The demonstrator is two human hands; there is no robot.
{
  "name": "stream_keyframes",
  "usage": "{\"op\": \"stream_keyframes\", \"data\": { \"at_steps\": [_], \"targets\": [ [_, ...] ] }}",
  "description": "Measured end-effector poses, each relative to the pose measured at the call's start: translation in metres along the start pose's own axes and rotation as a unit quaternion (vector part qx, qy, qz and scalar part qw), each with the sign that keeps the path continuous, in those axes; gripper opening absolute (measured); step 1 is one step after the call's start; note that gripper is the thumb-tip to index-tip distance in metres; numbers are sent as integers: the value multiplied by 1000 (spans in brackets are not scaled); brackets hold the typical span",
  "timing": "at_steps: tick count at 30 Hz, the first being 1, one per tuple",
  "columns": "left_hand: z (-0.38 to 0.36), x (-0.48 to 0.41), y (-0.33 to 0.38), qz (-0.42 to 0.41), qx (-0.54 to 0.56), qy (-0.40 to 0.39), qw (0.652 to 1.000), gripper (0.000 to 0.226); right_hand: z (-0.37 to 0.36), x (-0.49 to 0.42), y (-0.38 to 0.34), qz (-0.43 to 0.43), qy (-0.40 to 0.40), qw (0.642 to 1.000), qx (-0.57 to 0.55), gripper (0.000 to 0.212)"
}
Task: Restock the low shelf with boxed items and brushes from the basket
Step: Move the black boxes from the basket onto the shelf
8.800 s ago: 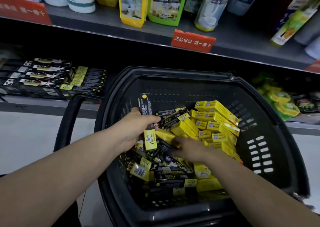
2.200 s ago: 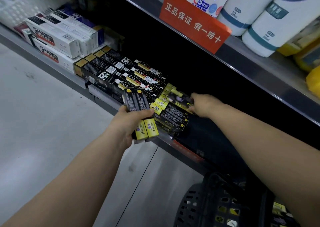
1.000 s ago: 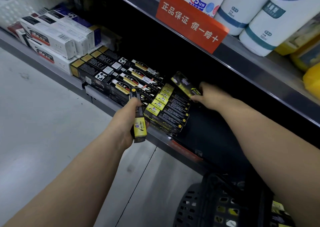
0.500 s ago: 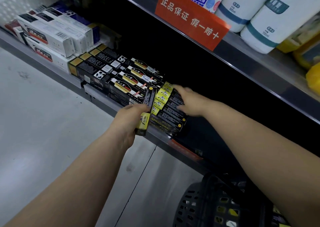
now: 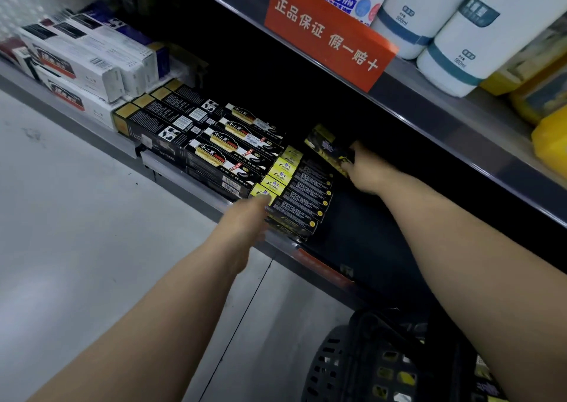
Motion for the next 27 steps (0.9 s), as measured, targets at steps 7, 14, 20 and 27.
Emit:
{"op": "stream_keyframes", "data": {
  "at_steps": [7,14,20,27],
  "targets": [
    [-25,4,-12,25,-43,-75,996,41,-46,-15,-13,3,-60,995,81,54],
    [-27,10,-10,8,-56,-88,994,50,-46,-6,-18,26,-132,991,20,57],
    [-33,43,18,-121,-133,-95,979,45,23,39,-43,76,-63,991,-90,43],
    [-58,125,37,-315,-281,-172,890,21,91,169,8,113,-40,959,-257,14]
  ]
}}
Point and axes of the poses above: each hand's wrist, its own x-axis away from the middle knuckle, its own z-axis out of the back of the hand, y = z × x, the point moved 2 cm from there along -x, towards the middle knuckle, and after that the axes turned 3 degrees about y, right-handed, at the moved point
